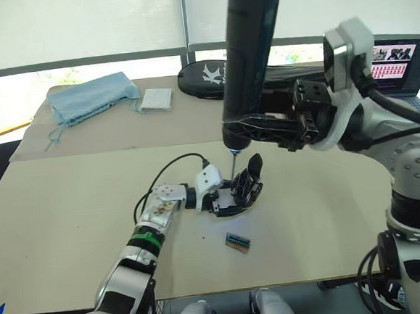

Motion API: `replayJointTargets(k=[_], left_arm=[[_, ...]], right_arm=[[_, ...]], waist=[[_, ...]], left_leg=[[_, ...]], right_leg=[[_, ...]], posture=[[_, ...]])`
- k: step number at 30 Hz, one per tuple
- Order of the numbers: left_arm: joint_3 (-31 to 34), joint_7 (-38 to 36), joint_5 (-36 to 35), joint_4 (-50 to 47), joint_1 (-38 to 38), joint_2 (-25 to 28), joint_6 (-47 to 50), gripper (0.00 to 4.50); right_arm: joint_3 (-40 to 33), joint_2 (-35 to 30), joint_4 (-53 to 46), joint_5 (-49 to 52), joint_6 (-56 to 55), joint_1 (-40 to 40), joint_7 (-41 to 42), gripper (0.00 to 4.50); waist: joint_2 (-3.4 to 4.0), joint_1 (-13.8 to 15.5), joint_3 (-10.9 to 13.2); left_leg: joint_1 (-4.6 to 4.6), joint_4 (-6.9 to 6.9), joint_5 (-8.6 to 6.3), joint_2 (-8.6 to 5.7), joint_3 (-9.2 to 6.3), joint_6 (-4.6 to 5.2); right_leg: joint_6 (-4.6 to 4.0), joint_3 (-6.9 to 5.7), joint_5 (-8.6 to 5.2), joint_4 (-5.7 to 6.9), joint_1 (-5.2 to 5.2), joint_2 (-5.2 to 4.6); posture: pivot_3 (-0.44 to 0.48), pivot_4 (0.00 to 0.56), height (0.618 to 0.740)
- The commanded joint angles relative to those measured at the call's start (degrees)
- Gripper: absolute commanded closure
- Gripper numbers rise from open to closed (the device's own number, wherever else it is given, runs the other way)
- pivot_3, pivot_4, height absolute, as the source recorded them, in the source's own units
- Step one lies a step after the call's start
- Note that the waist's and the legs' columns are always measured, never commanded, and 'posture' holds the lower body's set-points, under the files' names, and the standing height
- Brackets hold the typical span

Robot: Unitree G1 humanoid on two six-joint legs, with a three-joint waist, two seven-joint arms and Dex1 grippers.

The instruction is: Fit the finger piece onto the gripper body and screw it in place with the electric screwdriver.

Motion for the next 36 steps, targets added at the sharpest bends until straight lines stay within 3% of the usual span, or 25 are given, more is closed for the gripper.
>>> replayJointTargets(k=[1, 5, 9, 18, 20, 24, 29, 33, 36], left_arm=[[5.21, -5.50, -8.44, -18.74, 6.28, 9.33, 10.13, 0.00], [11.89, -9.22, -19.63, -38.66, 15.67, 22.65, 23.62, 0.00], [17.83, -8.57, -24.43, -47.21, 21.34, 31.45, 30.39, 0.00], [21.11, -2.07, -26.75, -52.68, 24.59, 33.22, 32.02, 0.00], [22.01, -1.51, -27.51, -53.44, 25.85, 33.90, 32.66, 0.00], [24.43, -0.57, -27.85, -53.97, 29.06, 35.22, 32.80, 0.00], [29.51, -3.67, -26.93, -52.57, 37.63, 40.29, 32.34, 0.00], [37.09, -8.95, -32.73, -50.42, 42.06, 45.85, 39.31, 0.00], [41.56, -9.65, -31.48, -43.87, 41.88, 47.89, 38.37, 0.00]], right_arm=[[-9.57, -8.86, 5.42, 15.49, 10.91, 2.76, -9.59, 2.62], [-11.19, -20.97, 19.04, 27.12, 21.58, 10.40, -18.26, 2.62], [-5.95, -25.73, 23.07, 17.36, 26.78, 16.74, -18.65, 2.62], [9.71, -23.25, 31.48, -8.29, 17.72, 15.93, -7.72, 2.62], [10.67, -23.90, 32.71, -11.66, 15.68, 16.43, -3.75, 1.57], [6.32, -26.72, 31.89, -14.40, 11.65, 16.90, 3.86, 0.21], [-6.11, -35.44, 31.15, -15.27, -0.04, 21.42, 24.40, 0.10], [-10.00, -38.96, 36.92, -31.61, -34.46, 32.34, 41.37, 0.10], [-7.58, -39.44, 48.43, -38.29, -48.38, 28.27, 44.98, 0.10]], waist=[[0.02, -0.20, 0.01], [0.10, 0.03, 0.06], [0.16, 0.25, 0.08], [0.30, -0.02, 0.12], [0.30, 0.01, 0.12], [0.30, 0.15, 0.13], [0.50, 0.09, 0.22], [0.24, 0.08, 0.24], [0.48, -0.20, 0.33]], left_leg=[[-0.01, -0.02, 0.00, 0.02, 0.00, 0.00], [0.06, -0.17, 0.00, 0.05, 0.01, 0.00], [0.14, -0.17, -0.01, 0.07, 0.00, 0.01], [0.44, -0.28, -0.02, 0.10, 0.14, 0.03], [0.47, -0.37, -0.02, 0.10, 0.17, 0.03], [0.54, -0.38, -0.02, 0.09, 0.18, 0.03], [0.61, -0.54, -0.03, 0.11, 0.23, 0.03], [0.89, -0.79, -0.02, 0.31, 0.22, -0.03], [1.41, -0.91, -0.06, 0.16, 0.42, 0.02]], right_leg=[[-0.01, 0.03, 0.01, -0.01, -0.01, 0.00], [-0.04, 0.06, 0.00, -0.18, 0.04, 0.00], [-0.05, 0.08, 0.00, -0.29, 0.23, -0.05], [-0.05, 0.07, 0.01, -0.29, 0.45, 0.02], [-0.05, 0.00, 0.01, -0.32, 0.43, 0.04], [-0.04, -0.04, 0.01, -0.35, 0.49, 0.06], [-0.04, -0.06, 0.01, -0.36, 0.46, 0.10], [-0.10, -0.18, -0.04, -0.44, 0.70, 0.25], [0.00, -0.11, -0.12, -0.42, 1.05, 0.31]], posture=[[0.000, 0.150, 0.736], [0.000, 0.150, 0.736], [0.000, 0.150, 0.736], [0.000, 0.150, 0.736], [0.000, 0.150, 0.736], [0.000, 0.150, 0.736], [0.000, 0.150, 0.736], [0.000, 0.150, 0.736], [0.000, 0.150, 0.736]])
